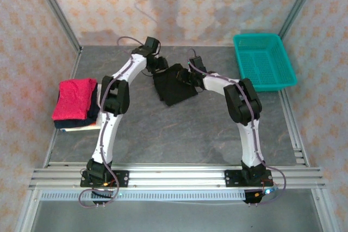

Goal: Fold and stack the t-shirts

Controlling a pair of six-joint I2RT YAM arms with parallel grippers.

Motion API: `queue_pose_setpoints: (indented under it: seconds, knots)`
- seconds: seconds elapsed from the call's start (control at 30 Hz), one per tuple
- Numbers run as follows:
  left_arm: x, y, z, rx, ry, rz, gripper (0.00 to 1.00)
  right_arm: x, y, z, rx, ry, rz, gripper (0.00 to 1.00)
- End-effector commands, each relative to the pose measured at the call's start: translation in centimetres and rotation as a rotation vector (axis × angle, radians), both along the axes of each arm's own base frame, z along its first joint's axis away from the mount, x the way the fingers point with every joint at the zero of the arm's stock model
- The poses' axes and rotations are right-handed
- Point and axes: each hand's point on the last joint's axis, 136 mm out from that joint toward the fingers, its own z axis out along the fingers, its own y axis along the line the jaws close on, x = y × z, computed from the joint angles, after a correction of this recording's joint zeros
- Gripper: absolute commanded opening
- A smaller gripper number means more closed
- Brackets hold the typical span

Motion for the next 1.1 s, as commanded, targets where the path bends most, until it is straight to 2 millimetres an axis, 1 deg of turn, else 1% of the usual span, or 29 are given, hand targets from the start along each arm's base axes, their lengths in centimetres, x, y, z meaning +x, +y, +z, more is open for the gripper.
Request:
queue_pose_setpoints:
  seconds: [0.0, 0.03, 0.07, 0.17, 0.3, 0.4, 0.43, 0.47, 0.53, 0.6, 0.67, 0.7, 0.77, 0.87, 1.0, 1.07]
  knots:
    - [-1.4, -0.6, -0.1, -0.011, 0.071, -0.046, 0.38, -1.3, -0.3, -0.9, -0.006, 0.050, 0.016, 0.37]
    - [-1.7, -0.8, -0.5, -0.015, 0.085, -0.058, 0.35, -1.9, -0.4, -1.1, 0.001, 0.059, 0.020, 0.37]
    - [-2.1, -1.1, -0.8, -0.018, 0.099, -0.068, 0.34, -2.6, -0.4, -1.2, 0.002, 0.068, 0.025, 0.36]
    - [-3.9, -2.1, -1.7, -0.017, 0.141, -0.108, 0.33, -4.9, -0.6, -1.7, -0.013, 0.091, 0.043, 0.36]
    - [-6.1, -2.8, -2.1, -0.037, 0.162, -0.116, 0.32, -8.1, -0.5, -1.4, -0.026, 0.096, 0.066, 0.36]
    - [-8.3, -3.2, -1.6, -0.061, 0.184, -0.134, 0.30, -10.6, -0.7, -0.8, -0.044, 0.096, 0.085, 0.36]
    - [-9.1, -3.3, -1.5, -0.065, 0.190, -0.140, 0.29, -11.3, -0.9, -0.3, -0.051, 0.091, 0.088, 0.36]
    - [-9.7, -3.4, -1.3, -0.072, 0.192, -0.143, 0.25, -11.8, -1.0, 0.1, -0.058, 0.083, 0.092, 0.37]
    - [-11.1, -4.0, -1.0, -0.092, 0.197, -0.161, 0.22, -12.8, -1.5, 1.5, -0.087, 0.057, 0.099, 0.39]
    - [-12.1, -4.4, -1.1, -0.102, 0.205, -0.176, 0.20, -13.2, -2.0, 3.1, -0.139, 0.014, 0.102, 0.42]
    - [-12.8, -4.8, -1.3, -0.109, 0.218, -0.190, 0.14, -13.5, -2.3, 4.7, -0.212, -0.038, 0.111, 0.49]
    - [-12.9, -4.9, -1.4, -0.117, 0.224, -0.196, 0.12, -13.5, -2.2, 5.4, -0.249, -0.062, 0.119, 0.53]
    - [-13.0, -5.0, -1.2, -0.126, 0.223, -0.203, 0.11, -13.4, -1.6, 6.2, -0.304, -0.087, 0.148, 0.56]
    - [-13.1, -5.0, -1.0, -0.125, 0.220, -0.210, 0.11, -13.0, 0.3, 6.2, -0.349, -0.092, 0.201, 0.57]
    - [-12.9, -5.1, -1.1, -0.141, 0.221, -0.214, 0.10, -12.5, 2.8, 5.1, -0.329, -0.062, 0.252, 0.55]
    - [-12.8, -5.0, -1.1, -0.144, 0.225, -0.213, 0.08, -12.8, 3.6, 4.3, -0.328, -0.037, 0.278, 0.55]
